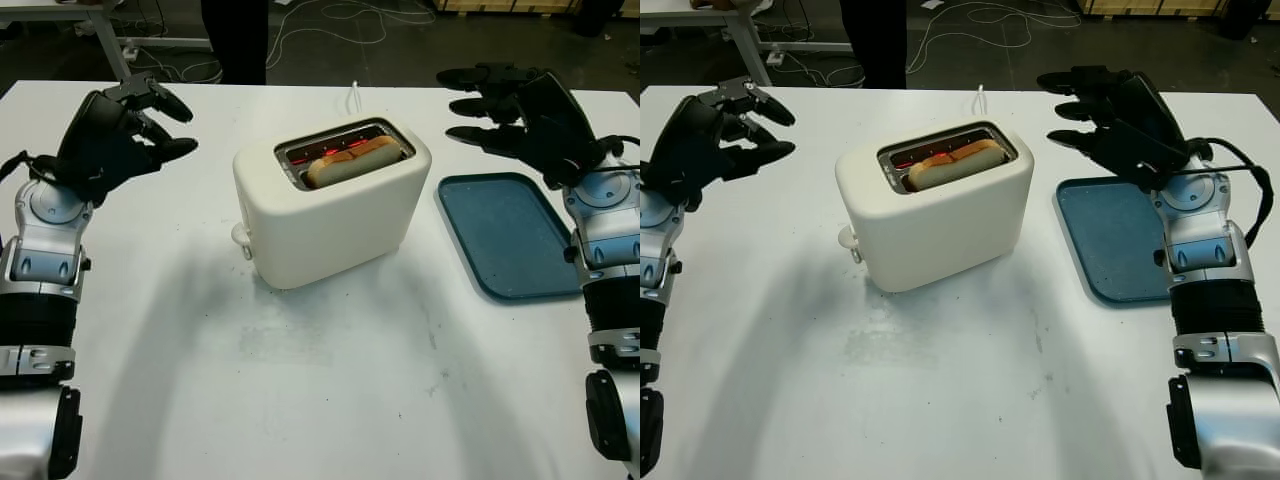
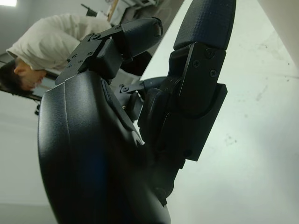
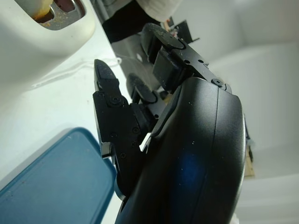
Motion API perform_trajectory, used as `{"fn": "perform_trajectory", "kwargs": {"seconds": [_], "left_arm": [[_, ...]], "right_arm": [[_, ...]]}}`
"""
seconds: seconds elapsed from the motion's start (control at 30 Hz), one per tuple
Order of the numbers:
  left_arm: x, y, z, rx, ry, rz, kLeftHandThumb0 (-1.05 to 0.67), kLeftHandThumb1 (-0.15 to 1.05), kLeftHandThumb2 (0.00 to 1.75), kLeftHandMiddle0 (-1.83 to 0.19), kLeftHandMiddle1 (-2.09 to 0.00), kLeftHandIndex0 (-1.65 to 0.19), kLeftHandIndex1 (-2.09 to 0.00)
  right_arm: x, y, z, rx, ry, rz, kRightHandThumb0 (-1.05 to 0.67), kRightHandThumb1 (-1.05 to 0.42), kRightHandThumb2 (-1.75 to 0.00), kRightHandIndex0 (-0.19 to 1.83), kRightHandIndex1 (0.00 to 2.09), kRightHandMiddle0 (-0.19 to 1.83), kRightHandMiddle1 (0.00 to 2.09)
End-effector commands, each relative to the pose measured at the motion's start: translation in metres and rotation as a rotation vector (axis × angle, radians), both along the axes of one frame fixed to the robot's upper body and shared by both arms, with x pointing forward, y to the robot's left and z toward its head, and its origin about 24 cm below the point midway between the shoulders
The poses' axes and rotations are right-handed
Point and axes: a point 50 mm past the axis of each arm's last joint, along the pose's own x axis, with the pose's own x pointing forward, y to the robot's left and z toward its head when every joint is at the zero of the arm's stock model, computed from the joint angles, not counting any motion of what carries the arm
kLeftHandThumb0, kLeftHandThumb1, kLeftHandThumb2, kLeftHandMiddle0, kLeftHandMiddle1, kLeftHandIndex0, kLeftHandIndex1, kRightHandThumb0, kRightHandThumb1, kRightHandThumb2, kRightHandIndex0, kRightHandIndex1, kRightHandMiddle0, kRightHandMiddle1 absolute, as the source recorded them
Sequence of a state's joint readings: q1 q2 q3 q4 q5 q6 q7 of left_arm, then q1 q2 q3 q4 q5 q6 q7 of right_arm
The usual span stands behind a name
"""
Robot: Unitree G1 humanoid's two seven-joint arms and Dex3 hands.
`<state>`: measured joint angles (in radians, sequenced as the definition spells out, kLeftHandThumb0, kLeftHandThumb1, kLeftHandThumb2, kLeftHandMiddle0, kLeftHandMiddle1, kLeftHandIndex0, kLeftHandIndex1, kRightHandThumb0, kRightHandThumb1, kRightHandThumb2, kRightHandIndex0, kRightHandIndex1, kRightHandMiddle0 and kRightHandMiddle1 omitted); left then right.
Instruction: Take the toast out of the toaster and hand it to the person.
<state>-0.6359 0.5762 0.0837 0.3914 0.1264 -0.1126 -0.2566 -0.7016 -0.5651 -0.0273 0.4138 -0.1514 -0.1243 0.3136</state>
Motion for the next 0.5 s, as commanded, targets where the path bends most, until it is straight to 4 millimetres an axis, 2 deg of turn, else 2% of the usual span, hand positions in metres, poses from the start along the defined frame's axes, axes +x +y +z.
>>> {"fn": "perform_trajectory", "kwargs": {"seconds": [0.0,0.47], "left_arm": [[0.0031,-0.0038,-0.0003,-0.011,0.013,-0.005,-1.05,0.92,0.11,-0.5,-1.35,-0.42,-1.27],[-0.003,-0.0009,-0.0014,0.02,0.003,0.01,-1.05,0.92,0.17,-0.47,-1.34,-0.41,-1.24]], "right_arm": [[0.001,0.0019,-0.001,0.008,0.003,0.013,-0.09,-0.92,-0.07,0.73,0.0,0.64,0.0],[-0.0003,0.0034,-0.0039,0.006,0.006,0.014,0.01,-0.92,-0.09,0.74,0.01,0.65,0.01]]}}
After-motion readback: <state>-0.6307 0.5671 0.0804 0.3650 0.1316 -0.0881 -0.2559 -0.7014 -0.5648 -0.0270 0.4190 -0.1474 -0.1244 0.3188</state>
